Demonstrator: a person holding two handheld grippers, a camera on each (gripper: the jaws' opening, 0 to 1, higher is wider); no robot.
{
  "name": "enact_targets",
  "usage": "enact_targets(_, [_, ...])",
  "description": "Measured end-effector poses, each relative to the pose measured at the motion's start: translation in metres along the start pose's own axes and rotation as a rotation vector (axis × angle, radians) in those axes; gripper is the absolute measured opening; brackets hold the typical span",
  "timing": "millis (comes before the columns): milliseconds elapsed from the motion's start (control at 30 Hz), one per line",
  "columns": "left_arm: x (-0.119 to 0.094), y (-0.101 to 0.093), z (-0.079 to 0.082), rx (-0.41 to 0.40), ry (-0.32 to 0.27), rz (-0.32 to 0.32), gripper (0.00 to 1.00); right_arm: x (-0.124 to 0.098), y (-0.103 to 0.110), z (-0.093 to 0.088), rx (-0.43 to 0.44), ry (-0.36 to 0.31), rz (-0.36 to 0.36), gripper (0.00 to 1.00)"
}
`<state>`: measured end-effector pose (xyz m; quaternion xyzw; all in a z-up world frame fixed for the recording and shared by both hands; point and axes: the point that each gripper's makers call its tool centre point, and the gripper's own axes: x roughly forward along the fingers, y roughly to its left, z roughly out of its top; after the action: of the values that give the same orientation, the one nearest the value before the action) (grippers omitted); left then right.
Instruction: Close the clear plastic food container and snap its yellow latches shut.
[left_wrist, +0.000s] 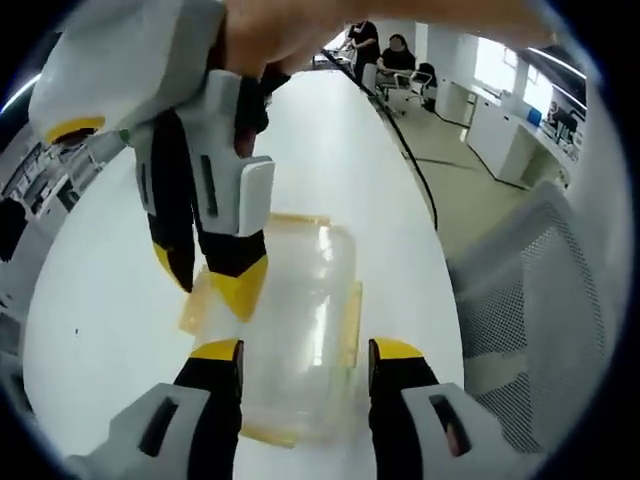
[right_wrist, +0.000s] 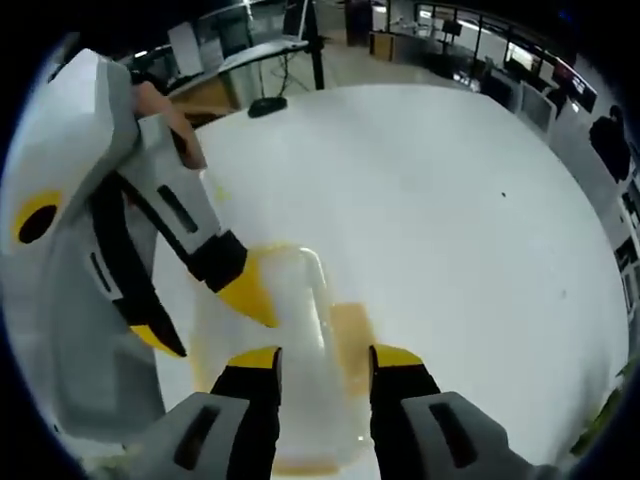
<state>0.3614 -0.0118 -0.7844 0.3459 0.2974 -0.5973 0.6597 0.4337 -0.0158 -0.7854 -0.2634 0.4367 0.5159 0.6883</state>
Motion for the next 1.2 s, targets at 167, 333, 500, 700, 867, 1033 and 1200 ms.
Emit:
enact_targets(167, [0.002, 0.0, -0.002, 0.039, 0.025, 0.032, 0.5, 0.003, 0.007, 0.0, -0.007, 0.023, 0.06, 0.27])
enact_targets(333, [0.002, 0.002, -0.001, 0.028, 0.031, 0.059, 0.48, 0.003, 0.006, 0.0, 0.001, 0.032, 0.078, 0.27])
enact_targets(500, [0.005, 0.002, -0.002, 0.06, 0.055, 0.084, 0.48, 0.005, 0.006, 0.0, -0.021, 0.062, 0.109, 0.27])
enact_targets(700, [0.009, 0.001, -0.002, 0.09, 0.08, 0.124, 0.49, 0.008, 0.008, 0.0, -0.055, 0.111, 0.155, 0.27])
enact_targets(867, [0.014, 0.0, -0.001, 0.125, 0.095, 0.164, 0.5, 0.011, 0.009, 0.0, -0.074, 0.153, 0.193, 0.26])
enact_targets(1033, [0.015, 0.001, 0.0, 0.107, 0.107, 0.18, 0.48, 0.012, 0.011, -0.001, -0.085, 0.185, 0.22, 0.25])
enact_targets(1200, [0.01, 0.001, 0.002, 0.096, 0.126, 0.193, 0.42, 0.013, 0.017, 0.0, -0.086, 0.232, 0.273, 0.23])
